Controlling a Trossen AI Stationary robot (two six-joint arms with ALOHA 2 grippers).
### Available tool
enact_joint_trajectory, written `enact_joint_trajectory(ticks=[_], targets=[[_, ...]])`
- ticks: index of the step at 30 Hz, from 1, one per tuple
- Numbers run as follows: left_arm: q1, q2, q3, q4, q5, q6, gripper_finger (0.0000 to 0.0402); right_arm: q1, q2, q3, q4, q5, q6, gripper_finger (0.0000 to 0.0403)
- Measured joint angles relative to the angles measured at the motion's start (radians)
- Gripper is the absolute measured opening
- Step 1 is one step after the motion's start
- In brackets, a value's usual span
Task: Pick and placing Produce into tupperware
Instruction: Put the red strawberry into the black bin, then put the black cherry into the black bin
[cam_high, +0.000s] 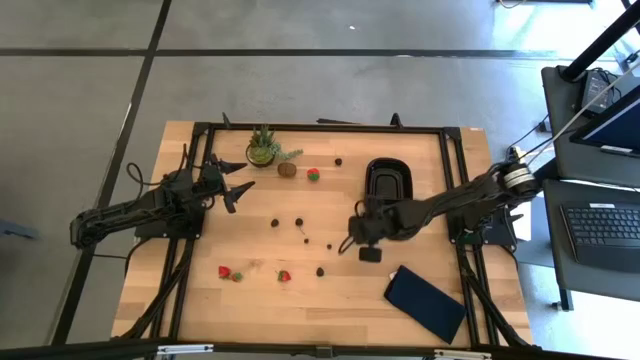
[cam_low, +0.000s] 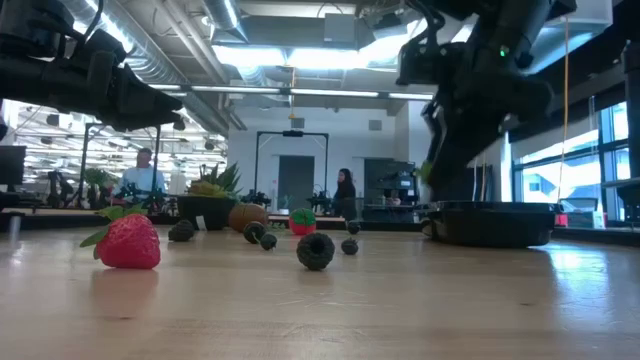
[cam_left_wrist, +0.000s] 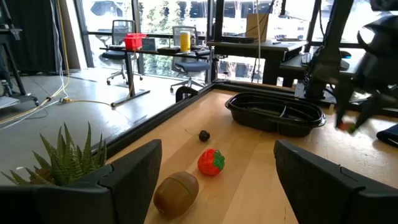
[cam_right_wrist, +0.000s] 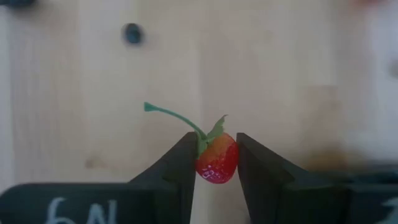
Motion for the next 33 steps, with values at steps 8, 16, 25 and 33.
enact_joint_trajectory(ticks=[8, 16, 25, 33], targets=[[0.000, 0.000, 0.000, 0.001, 0.000, 0.000, 0.0302, -0.201, -0.256, 0.001, -0.159, 0.004, 0.001, 0.0110], [0.000, 0.000, 0.000, 0.002, 0.000, 0.000, 0.0302, -0.440, -0.360, 0.001, -0.199, 0.003, -0.004, 0.0119], [0.000, 0.000, 0.000, 0.001, 0.000, 0.000, 0.0302, -0.603, -0.361, -0.230, -0.042, -0.044, -0.026, 0.0136], [0.000, 0.000, 0.000, 0.001, 0.000, 0.000, 0.0302, -0.637, -0.361, -0.412, 0.157, -0.062, -0.028, 0.0098]])
